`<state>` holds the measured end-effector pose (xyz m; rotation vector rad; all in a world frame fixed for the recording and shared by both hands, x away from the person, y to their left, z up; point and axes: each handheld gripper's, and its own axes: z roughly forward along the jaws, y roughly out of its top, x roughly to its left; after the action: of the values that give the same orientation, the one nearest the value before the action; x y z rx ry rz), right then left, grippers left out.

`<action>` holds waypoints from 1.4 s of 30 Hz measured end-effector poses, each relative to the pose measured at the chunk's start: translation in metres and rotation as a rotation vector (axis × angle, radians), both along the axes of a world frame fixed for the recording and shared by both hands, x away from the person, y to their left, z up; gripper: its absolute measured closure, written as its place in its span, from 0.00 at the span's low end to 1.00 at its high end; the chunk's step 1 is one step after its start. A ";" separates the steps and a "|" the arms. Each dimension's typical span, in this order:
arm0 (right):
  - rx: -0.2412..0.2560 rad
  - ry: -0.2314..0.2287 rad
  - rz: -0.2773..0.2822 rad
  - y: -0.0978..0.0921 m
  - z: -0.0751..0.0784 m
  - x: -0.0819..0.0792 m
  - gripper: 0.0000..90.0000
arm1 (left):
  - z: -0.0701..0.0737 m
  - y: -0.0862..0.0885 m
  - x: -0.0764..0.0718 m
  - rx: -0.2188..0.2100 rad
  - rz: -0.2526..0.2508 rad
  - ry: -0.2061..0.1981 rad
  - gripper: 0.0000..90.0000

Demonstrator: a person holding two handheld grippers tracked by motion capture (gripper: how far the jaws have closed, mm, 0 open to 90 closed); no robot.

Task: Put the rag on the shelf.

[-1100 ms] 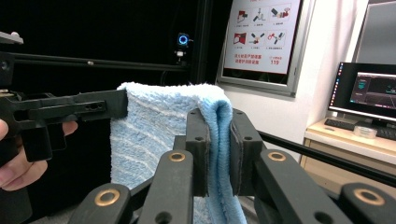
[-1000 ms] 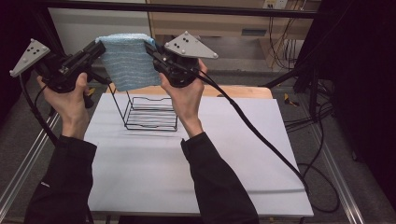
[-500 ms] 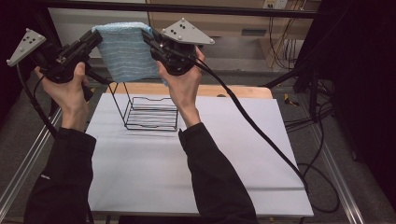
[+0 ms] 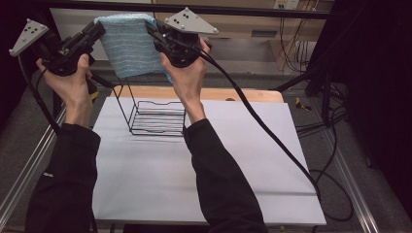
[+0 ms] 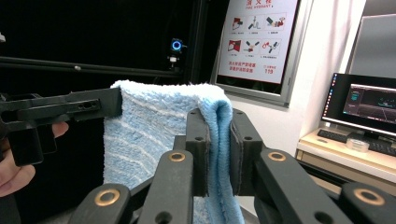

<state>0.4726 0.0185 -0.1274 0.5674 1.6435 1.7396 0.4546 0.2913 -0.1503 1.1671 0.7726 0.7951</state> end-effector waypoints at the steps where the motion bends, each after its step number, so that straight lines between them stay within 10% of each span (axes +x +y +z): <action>1: 0.002 0.004 0.000 0.000 0.000 0.001 0.90 | 0.000 0.000 0.002 -0.001 0.003 0.001 0.92; 42: -0.025 0.109 -0.032 -0.005 -0.045 0.041 0.90 | -0.030 -0.010 0.051 0.103 0.008 0.099 0.92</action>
<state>0.5135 0.0135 -0.1727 0.6836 1.7189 1.6890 0.5053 0.2818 -0.1808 1.3042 0.8260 0.7956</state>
